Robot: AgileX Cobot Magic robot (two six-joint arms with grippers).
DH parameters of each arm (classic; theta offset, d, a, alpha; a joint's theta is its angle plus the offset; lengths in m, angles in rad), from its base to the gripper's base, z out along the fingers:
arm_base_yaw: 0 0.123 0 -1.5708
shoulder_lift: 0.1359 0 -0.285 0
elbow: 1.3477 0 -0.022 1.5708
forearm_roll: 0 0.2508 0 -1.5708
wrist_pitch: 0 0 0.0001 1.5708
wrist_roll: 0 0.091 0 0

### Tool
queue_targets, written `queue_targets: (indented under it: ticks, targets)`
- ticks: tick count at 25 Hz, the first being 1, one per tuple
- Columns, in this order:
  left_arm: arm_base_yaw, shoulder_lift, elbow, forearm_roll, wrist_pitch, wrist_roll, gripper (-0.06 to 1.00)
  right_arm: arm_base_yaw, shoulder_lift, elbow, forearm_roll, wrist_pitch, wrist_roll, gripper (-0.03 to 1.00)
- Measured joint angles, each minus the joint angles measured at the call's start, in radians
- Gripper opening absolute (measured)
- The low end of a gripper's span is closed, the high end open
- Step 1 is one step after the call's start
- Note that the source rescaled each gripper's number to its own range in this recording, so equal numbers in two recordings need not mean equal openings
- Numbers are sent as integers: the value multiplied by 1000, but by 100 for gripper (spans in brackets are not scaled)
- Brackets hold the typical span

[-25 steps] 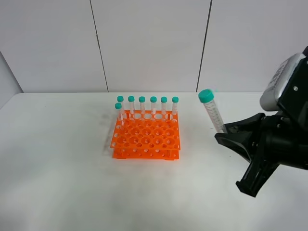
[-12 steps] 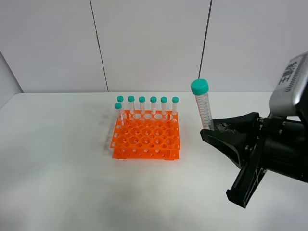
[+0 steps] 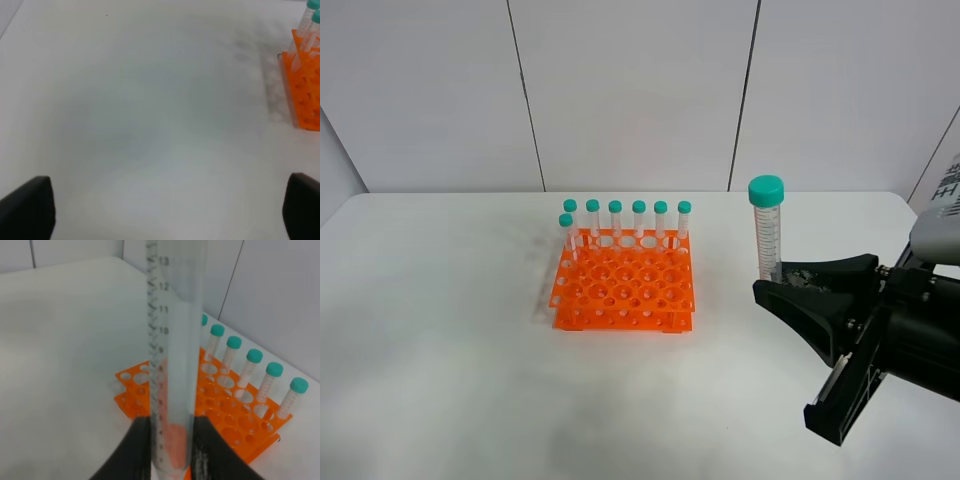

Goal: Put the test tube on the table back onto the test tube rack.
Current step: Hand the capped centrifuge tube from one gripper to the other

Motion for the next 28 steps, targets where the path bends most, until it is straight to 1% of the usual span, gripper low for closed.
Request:
queue_targets:
  ticks: [5, 14, 16, 21, 28]
  targets:
    - [0, 0, -4, 0, 7, 27, 100, 0, 0, 0, 1, -1, 4, 2]
    - [0, 0, -7, 0, 10, 32, 100, 0, 0, 1, 8, -30, 33, 2]
    - [0, 0, -7, 0, 7, 34, 100, 17, 0, 1, 8, -30, 34, 2]
    - [0, 0, -7, 0, 7, 34, 100, 117, 0, 1, -10, -29, 34, 2]
    - [0, 0, -7, 0, 8, 34, 100, 125, 0, 1, -15, -22, 34, 2]
